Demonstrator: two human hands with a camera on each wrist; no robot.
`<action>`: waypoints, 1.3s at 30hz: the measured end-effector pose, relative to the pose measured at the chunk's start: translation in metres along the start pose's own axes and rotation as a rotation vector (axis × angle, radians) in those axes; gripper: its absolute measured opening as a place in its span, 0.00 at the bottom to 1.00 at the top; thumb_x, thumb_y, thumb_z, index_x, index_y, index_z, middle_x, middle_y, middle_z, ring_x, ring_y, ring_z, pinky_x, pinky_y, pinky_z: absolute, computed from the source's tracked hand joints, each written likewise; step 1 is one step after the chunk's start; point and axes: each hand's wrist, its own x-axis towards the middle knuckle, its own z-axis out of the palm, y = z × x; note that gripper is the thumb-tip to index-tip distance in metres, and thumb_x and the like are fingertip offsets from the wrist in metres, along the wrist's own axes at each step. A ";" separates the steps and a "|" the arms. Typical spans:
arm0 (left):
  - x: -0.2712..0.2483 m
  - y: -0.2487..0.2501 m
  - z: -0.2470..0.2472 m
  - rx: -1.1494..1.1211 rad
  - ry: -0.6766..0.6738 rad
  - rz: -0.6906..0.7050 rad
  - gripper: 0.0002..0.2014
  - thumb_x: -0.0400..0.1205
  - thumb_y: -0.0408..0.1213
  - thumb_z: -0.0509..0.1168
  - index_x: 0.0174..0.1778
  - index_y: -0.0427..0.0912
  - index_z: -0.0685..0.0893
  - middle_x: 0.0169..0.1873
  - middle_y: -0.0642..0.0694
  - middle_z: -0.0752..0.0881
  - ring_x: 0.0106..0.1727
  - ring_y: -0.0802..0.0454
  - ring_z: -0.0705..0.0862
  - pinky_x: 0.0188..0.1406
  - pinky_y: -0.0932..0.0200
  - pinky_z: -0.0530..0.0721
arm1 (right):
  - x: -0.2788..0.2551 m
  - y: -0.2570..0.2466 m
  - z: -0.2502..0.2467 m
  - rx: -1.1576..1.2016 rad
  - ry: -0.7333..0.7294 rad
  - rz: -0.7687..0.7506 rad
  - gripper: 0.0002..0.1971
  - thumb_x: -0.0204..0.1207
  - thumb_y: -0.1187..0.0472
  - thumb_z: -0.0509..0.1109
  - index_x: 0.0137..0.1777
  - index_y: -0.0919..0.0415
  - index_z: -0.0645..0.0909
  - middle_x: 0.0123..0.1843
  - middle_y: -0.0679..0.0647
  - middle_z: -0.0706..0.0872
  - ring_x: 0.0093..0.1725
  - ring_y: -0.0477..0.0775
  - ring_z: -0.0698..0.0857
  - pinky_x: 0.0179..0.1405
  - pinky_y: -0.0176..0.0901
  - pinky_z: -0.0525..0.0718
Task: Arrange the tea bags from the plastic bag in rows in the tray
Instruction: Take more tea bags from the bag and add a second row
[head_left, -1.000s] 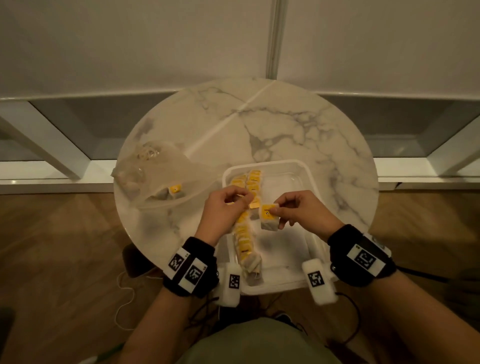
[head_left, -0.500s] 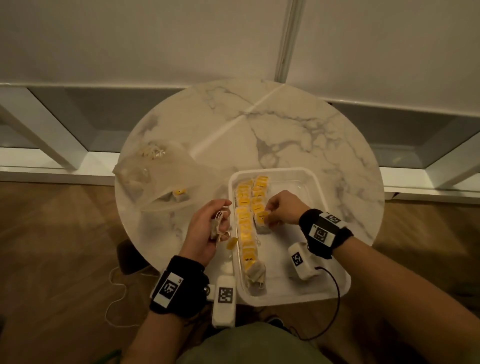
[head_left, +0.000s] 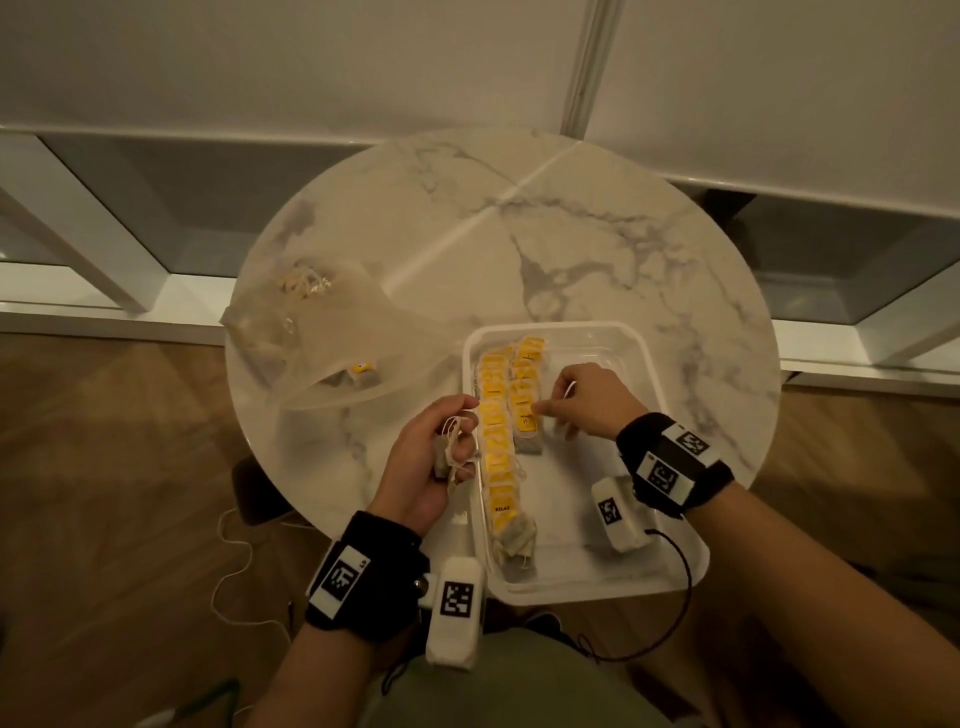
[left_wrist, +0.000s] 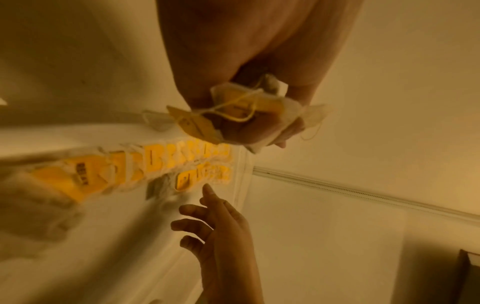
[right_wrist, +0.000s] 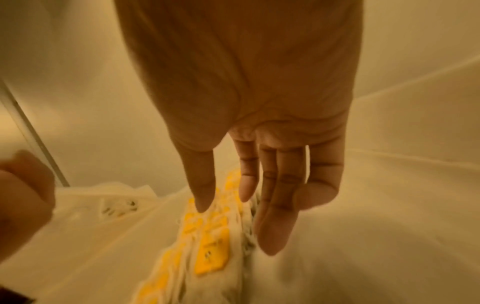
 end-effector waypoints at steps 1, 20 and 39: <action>-0.001 0.001 0.001 -0.035 -0.015 -0.009 0.05 0.82 0.37 0.61 0.43 0.41 0.80 0.27 0.51 0.75 0.17 0.60 0.68 0.12 0.69 0.64 | -0.006 0.000 -0.004 0.007 0.034 -0.034 0.14 0.74 0.53 0.79 0.43 0.63 0.80 0.35 0.58 0.90 0.25 0.49 0.86 0.23 0.33 0.79; -0.002 -0.001 -0.011 0.108 0.024 0.049 0.09 0.86 0.37 0.59 0.44 0.40 0.81 0.28 0.50 0.76 0.18 0.59 0.70 0.13 0.68 0.67 | -0.077 -0.003 0.037 -0.398 -0.350 -0.351 0.08 0.74 0.50 0.76 0.48 0.53 0.88 0.43 0.50 0.88 0.39 0.47 0.83 0.40 0.39 0.80; -0.018 -0.015 0.021 0.852 -0.218 0.214 0.03 0.81 0.27 0.69 0.46 0.33 0.88 0.30 0.56 0.88 0.28 0.66 0.82 0.30 0.75 0.77 | -0.085 0.027 -0.016 0.858 -0.431 -0.049 0.07 0.77 0.60 0.70 0.48 0.65 0.83 0.41 0.64 0.88 0.34 0.52 0.86 0.35 0.38 0.79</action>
